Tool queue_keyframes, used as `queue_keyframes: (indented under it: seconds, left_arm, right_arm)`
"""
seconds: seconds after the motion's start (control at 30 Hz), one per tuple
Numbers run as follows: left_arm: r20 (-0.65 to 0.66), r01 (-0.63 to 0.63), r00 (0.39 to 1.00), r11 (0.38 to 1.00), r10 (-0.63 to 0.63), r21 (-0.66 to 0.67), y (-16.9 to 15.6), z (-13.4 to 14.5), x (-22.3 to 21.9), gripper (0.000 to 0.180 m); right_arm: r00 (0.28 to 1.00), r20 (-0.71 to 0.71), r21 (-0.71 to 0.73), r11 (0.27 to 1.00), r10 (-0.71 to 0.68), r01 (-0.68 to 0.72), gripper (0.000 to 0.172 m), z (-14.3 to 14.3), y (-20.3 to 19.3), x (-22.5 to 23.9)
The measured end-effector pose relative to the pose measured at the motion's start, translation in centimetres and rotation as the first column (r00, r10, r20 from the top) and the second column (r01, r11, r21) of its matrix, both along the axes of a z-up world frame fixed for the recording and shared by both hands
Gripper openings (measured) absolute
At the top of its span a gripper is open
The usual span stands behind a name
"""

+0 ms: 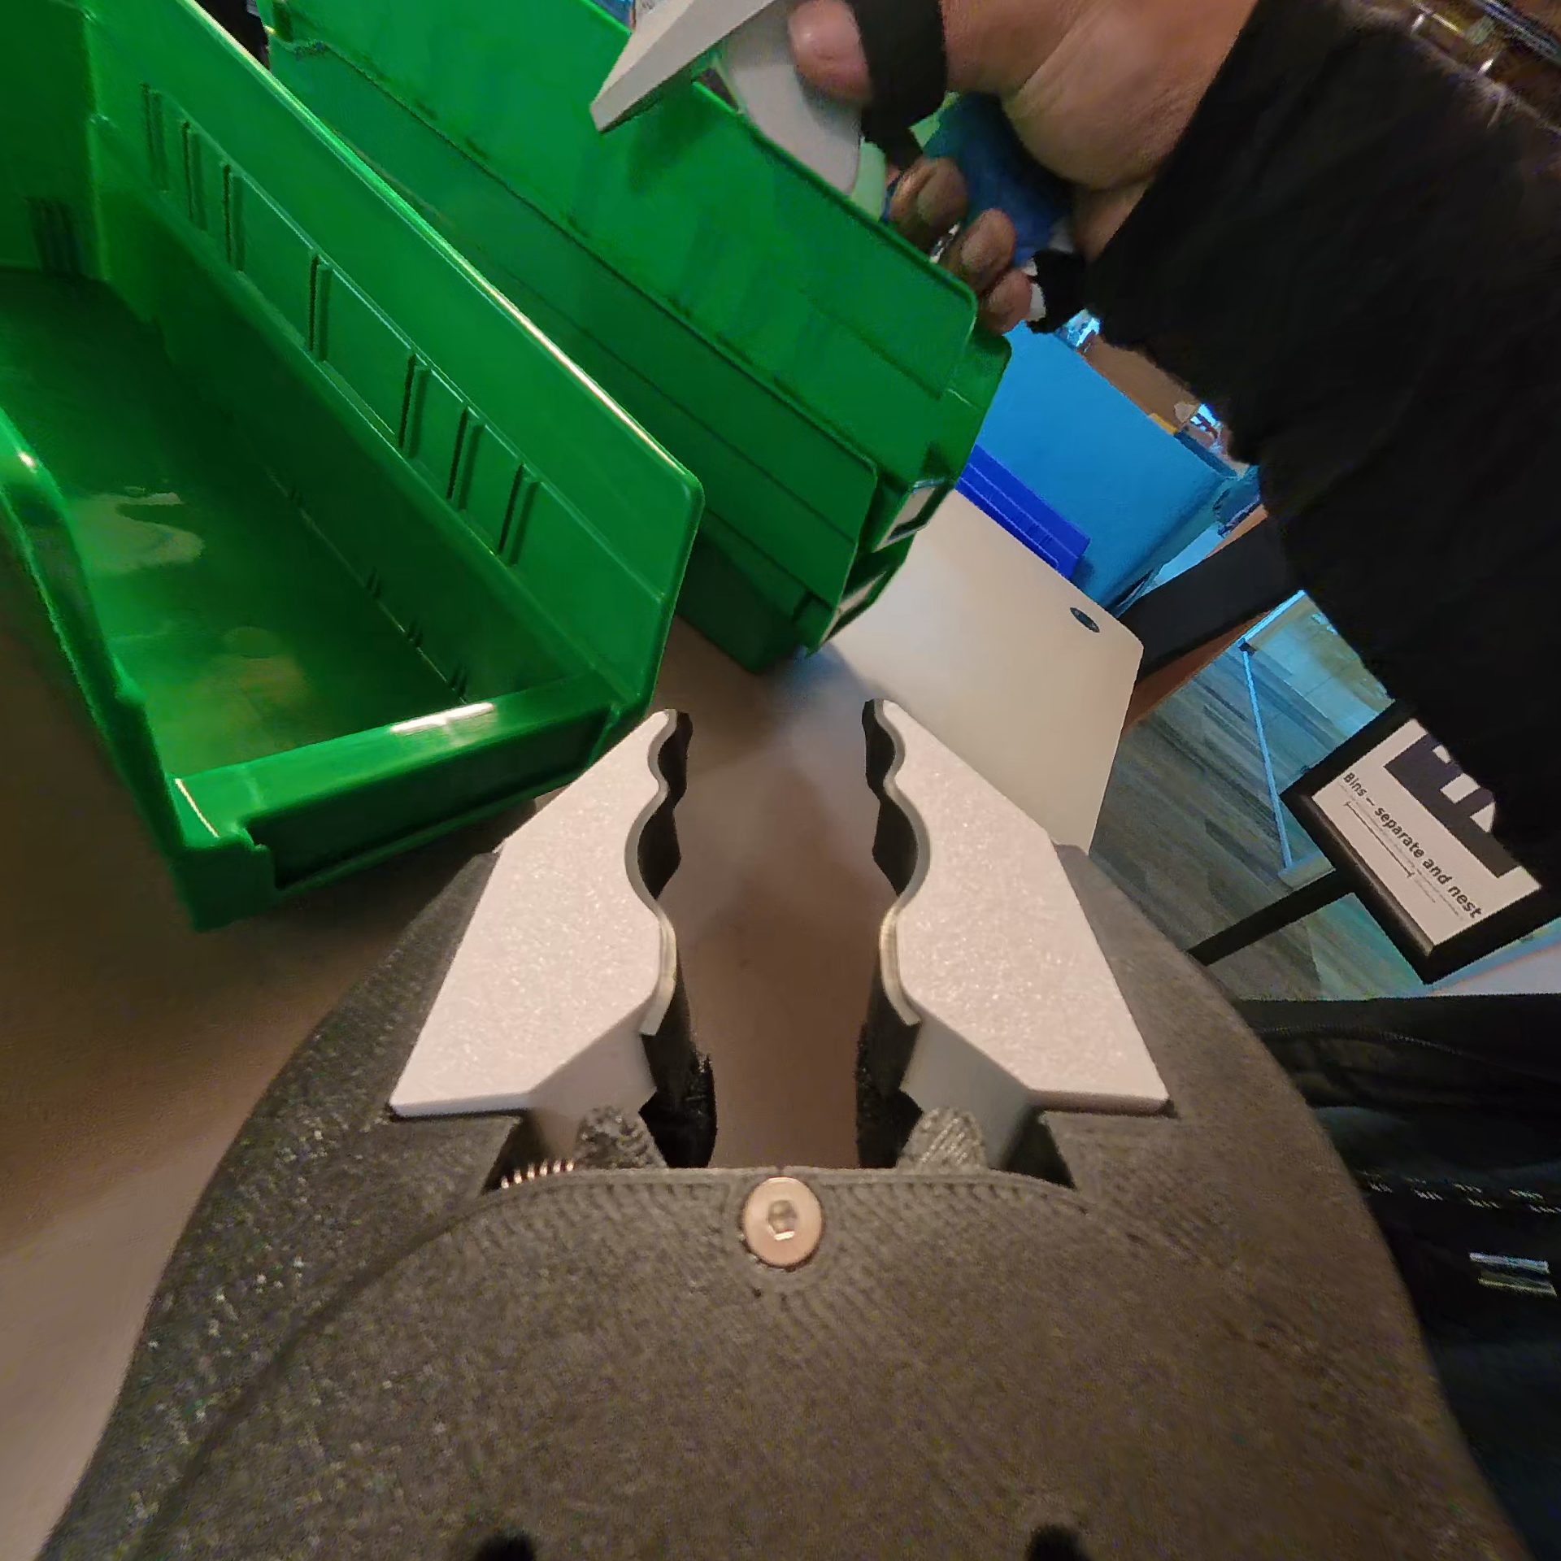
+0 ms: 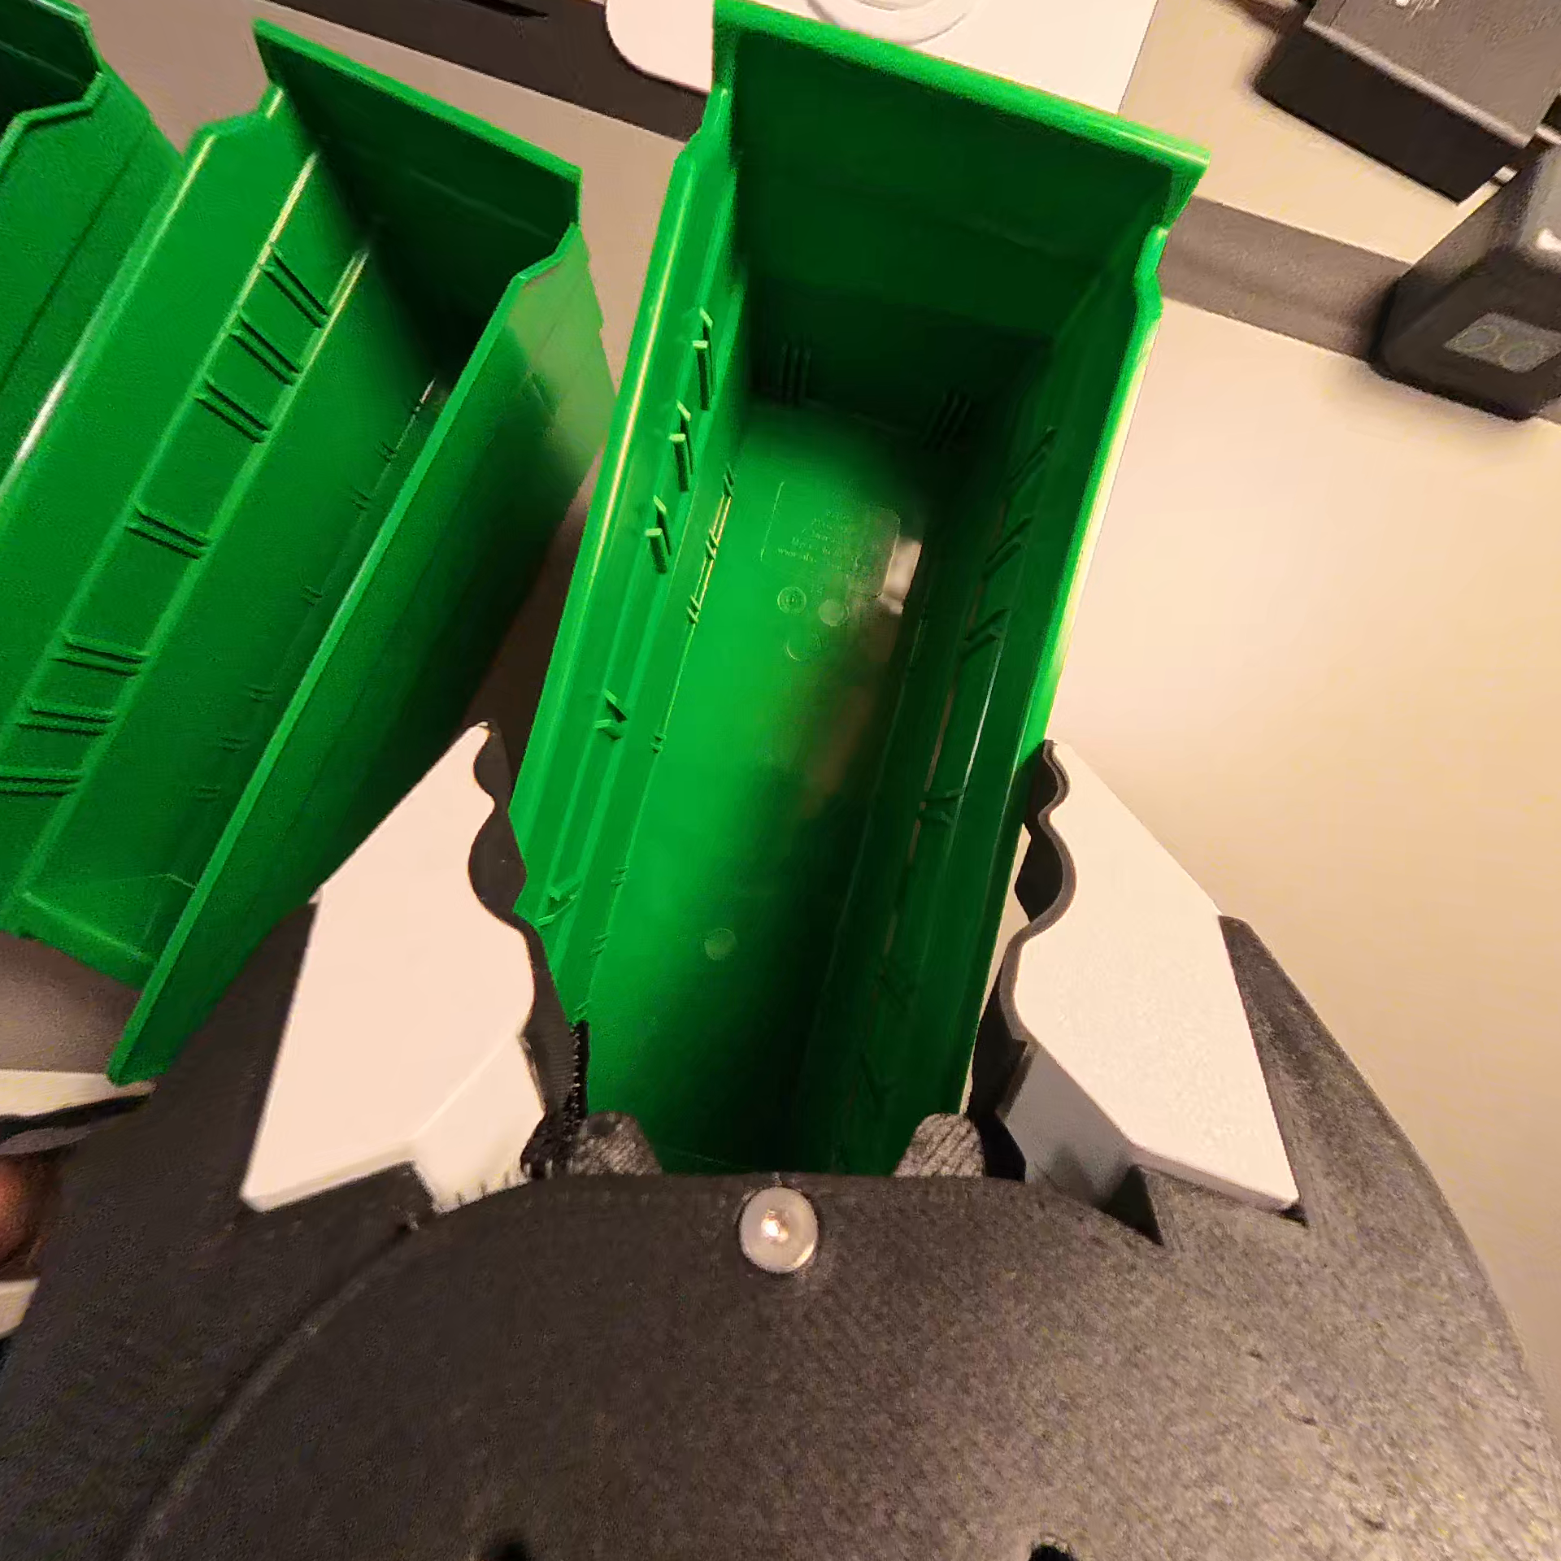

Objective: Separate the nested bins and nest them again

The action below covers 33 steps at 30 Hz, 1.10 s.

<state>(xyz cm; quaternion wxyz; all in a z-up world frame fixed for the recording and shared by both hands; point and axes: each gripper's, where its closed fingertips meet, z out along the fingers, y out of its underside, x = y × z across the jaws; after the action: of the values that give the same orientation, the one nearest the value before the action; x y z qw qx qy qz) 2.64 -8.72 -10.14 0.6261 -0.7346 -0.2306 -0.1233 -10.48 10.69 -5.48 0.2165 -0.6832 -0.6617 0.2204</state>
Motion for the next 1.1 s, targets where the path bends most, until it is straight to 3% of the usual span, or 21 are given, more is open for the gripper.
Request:
queue_keyframes:
  seconds: [0.47, 0.67, 0.87, 1.1]
  left_arm:
    - [-0.008, 0.01, 1.0, 1.0, -0.01, -0.021, 0.2, -0.3, 0.2, 0.041]
    - [-0.003, 0.012, 1.0, 1.0, -0.012, -0.024, 0.2, -0.3, 0.2, 0.042]
    - [-0.001, 0.011, 1.0, 0.999, -0.011, -0.031, 0.3, -0.4, 0.2, 0.042]
    - [-0.079, 0.012, 0.997, 0.998, -0.016, -0.057, 0.4, -0.2, 0.6, 0.064]
  right_arm:
    - [0.999, 0.032, 0.052, 0.999, 0.004, -0.005, 0.127, -2.2, -0.2, -0.7]
    - [0.994, -0.099, -0.041, 0.998, 0.035, -0.039, 0.126, 0.7, -0.7, -0.2]
    - [0.965, -0.25, -0.086, 0.991, 0.079, -0.104, 0.122, 3.5, 0.2, 4.8]
    - [0.892, -0.446, -0.195, 0.966, 0.068, -0.171, 0.115, 1.2, 1.3, 12.8]
